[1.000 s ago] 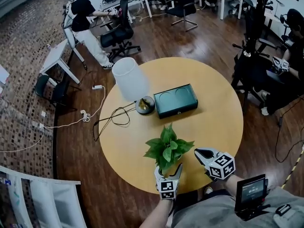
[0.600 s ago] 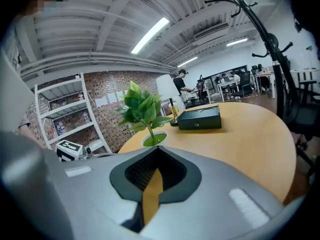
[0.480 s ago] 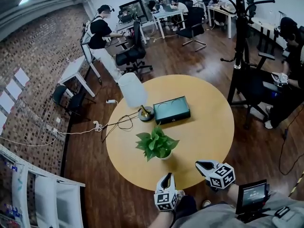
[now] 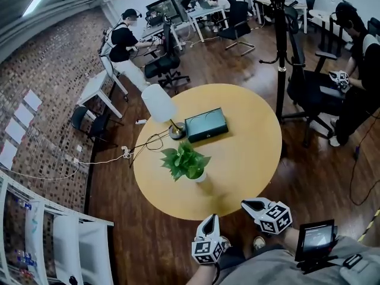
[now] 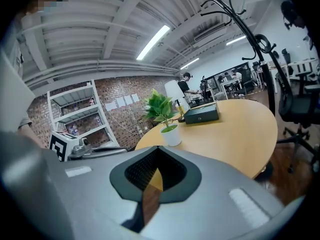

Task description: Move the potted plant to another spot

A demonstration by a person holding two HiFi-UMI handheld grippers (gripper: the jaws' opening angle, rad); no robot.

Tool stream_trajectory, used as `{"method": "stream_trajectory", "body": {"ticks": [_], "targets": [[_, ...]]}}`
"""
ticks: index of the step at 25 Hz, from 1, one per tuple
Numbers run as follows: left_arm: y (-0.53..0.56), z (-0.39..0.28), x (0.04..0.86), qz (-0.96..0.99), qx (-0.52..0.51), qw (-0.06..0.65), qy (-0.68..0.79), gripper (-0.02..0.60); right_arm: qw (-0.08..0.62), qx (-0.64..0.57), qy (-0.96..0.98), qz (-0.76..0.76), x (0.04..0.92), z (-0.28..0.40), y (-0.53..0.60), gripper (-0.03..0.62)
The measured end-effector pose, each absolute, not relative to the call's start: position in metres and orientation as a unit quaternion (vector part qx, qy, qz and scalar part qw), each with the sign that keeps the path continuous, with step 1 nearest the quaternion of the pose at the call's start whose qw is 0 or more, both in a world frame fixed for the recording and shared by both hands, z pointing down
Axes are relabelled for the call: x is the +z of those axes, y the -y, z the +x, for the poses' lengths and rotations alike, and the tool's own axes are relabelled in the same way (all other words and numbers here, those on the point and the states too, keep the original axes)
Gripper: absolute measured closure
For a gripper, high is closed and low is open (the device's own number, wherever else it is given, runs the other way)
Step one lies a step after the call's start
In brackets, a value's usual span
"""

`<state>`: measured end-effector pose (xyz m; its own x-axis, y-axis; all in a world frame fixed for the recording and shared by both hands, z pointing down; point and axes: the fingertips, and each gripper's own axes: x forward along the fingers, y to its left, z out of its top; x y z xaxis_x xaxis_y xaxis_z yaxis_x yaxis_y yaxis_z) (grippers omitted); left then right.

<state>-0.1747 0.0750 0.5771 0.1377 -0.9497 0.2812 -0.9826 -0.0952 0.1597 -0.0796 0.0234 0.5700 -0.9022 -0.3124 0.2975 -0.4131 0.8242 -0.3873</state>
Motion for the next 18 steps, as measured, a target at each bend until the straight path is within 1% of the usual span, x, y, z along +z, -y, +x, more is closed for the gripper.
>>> {"method": "stream_trajectory", "body": {"ticks": [5,9,18], "targets": [[-0.114,-0.157,0.573,0.753,0.049,0.182,0.631,0.581,0.12,0.24,0.946,0.184,0.572,-0.077,-0.069,0.594],[-0.136,-0.149,0.564,0.776,0.039,0.188,0.601,0.581,0.127,0.241,0.941,0.199,0.57,-0.078,-0.099,0.594],[-0.186,-0.179,0.546,0.809,0.01,0.192,0.555,0.581,0.128,0.234,0.938,0.223,0.559,-0.118,-0.164,0.594]]}}
